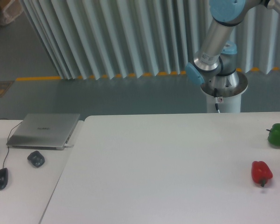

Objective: Place the triangular bread on the table

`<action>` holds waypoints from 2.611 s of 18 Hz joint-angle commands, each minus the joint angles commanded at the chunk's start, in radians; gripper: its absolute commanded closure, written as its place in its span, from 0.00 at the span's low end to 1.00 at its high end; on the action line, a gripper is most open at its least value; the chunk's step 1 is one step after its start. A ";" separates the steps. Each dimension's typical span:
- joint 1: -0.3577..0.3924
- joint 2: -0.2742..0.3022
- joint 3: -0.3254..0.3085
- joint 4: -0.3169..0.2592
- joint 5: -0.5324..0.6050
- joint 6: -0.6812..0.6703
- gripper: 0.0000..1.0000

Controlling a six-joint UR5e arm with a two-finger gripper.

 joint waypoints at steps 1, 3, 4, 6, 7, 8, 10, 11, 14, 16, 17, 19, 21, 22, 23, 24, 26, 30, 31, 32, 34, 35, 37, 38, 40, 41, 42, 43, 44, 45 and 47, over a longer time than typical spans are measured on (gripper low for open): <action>0.000 0.014 -0.005 -0.006 0.002 0.008 0.00; 0.002 0.019 -0.008 -0.008 0.003 0.014 0.00; 0.002 0.019 -0.012 -0.008 0.003 0.014 0.00; 0.000 0.012 -0.020 -0.003 0.018 0.014 0.00; -0.003 0.006 -0.021 0.000 0.032 0.012 0.00; -0.011 -0.009 -0.025 0.000 0.049 0.006 0.00; -0.014 -0.015 -0.038 0.001 0.093 -0.002 0.00; -0.015 -0.017 -0.040 0.000 0.113 -0.002 0.00; -0.015 -0.021 -0.069 0.006 0.149 -0.006 0.00; -0.015 -0.027 -0.068 0.011 0.149 -0.006 0.00; -0.015 -0.031 -0.066 0.012 0.149 -0.006 0.06; -0.017 -0.031 -0.060 0.011 0.149 -0.005 0.33; -0.018 -0.031 -0.057 0.011 0.149 0.006 0.74; -0.018 -0.029 -0.051 0.009 0.149 0.014 0.99; -0.018 -0.028 -0.049 0.009 0.149 0.014 1.00; -0.018 -0.024 -0.046 0.009 0.147 0.015 1.00; -0.021 -0.023 -0.035 0.006 0.147 0.015 1.00; -0.026 -0.014 -0.029 0.005 0.126 0.015 1.00; -0.023 -0.012 -0.025 0.000 0.114 0.015 1.00; -0.020 -0.008 -0.022 -0.005 0.100 0.015 1.00; -0.012 0.003 -0.008 -0.018 0.057 0.020 1.00; 0.001 0.014 0.001 -0.047 0.031 0.028 1.00; 0.018 0.041 0.020 -0.110 -0.050 0.022 1.00; 0.029 0.060 0.024 -0.142 -0.102 0.006 1.00; 0.035 0.103 0.028 -0.208 -0.237 -0.097 1.00; 0.025 0.112 0.025 -0.218 -0.274 -0.162 1.00; 0.002 0.120 0.025 -0.219 -0.299 -0.231 1.00; -0.062 0.120 0.025 -0.210 -0.299 -0.339 1.00; -0.105 0.118 0.025 -0.206 -0.299 -0.427 1.00; -0.139 0.112 0.026 -0.201 -0.302 -0.515 1.00; -0.221 0.086 0.026 -0.131 -0.296 -0.661 1.00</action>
